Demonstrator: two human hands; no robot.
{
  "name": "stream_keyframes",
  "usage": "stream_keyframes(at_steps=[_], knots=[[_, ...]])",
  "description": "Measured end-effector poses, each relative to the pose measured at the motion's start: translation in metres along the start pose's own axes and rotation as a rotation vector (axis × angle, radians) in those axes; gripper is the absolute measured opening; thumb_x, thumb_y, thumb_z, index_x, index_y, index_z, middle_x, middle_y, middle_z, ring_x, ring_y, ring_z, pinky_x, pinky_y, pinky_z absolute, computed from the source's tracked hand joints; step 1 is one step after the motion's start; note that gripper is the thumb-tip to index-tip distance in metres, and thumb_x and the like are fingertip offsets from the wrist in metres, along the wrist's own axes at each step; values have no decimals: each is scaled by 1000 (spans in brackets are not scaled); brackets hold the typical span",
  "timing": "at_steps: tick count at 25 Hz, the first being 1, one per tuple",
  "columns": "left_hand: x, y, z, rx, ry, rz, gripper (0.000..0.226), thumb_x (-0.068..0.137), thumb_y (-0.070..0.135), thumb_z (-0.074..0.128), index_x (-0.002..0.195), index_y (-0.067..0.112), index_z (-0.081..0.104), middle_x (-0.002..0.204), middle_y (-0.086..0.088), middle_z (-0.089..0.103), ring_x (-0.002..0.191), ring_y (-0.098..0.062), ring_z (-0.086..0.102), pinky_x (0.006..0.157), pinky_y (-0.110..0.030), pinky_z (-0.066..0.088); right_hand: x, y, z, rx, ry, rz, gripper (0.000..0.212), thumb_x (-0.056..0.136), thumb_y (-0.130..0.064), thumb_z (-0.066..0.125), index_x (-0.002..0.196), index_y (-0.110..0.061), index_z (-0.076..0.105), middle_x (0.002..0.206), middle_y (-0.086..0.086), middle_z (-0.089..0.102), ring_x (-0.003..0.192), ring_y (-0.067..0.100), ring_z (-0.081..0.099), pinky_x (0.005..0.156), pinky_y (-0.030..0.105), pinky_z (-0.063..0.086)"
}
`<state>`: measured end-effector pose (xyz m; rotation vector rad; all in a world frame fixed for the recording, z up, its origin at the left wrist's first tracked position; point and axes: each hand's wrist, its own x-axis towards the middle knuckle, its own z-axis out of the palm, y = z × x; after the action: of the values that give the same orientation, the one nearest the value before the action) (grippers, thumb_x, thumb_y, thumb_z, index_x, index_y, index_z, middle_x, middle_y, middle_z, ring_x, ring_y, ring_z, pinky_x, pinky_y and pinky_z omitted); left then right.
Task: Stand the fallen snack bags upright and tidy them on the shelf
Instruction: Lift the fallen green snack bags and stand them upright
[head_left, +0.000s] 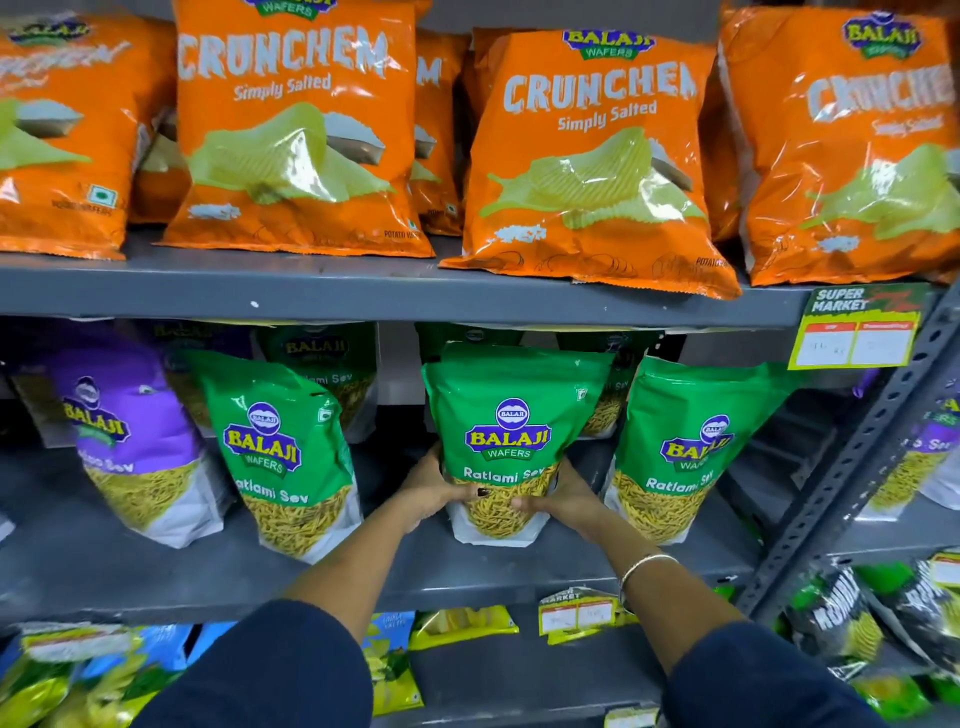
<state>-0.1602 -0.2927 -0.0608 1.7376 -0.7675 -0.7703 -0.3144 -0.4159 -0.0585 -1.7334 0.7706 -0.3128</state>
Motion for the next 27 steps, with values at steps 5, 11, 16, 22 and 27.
stream_keyframes(at_steps=[5,11,16,22,27], knots=[[-18,-5,-12,31,43,-3,78,65,0,79,132,6,39,129,-12,57,115,-24,53,97,-33,44,-9,-66,-12,348,21,-132,53,63,-14,78,111,-14,57,123,13,63,107,26,60,103,40,44],[-17,-7,-11,48,9,3,86,60,5,81,133,6,36,130,-15,56,121,-26,51,102,-34,42,-5,-74,-27,328,132,-125,36,76,-7,70,110,-9,60,125,18,63,111,31,61,105,48,43],[-10,-26,4,68,37,-35,84,57,-2,82,129,11,41,126,-12,60,114,-22,55,103,-39,44,-8,6,2,66,-39,-26,70,70,-4,77,130,-9,42,127,5,56,117,19,49,93,17,47],[-15,-22,11,92,108,-68,82,61,7,82,131,13,38,126,-11,60,114,-25,56,100,-40,47,0,13,6,-9,47,8,75,69,-19,79,132,-7,40,129,11,56,125,31,50,88,24,52],[-35,-30,-17,354,-42,-270,38,71,27,75,95,9,52,91,-9,60,83,-22,57,68,-33,48,-6,-18,13,-679,-582,699,49,90,-32,53,117,8,46,129,28,54,119,39,54,106,46,41]])
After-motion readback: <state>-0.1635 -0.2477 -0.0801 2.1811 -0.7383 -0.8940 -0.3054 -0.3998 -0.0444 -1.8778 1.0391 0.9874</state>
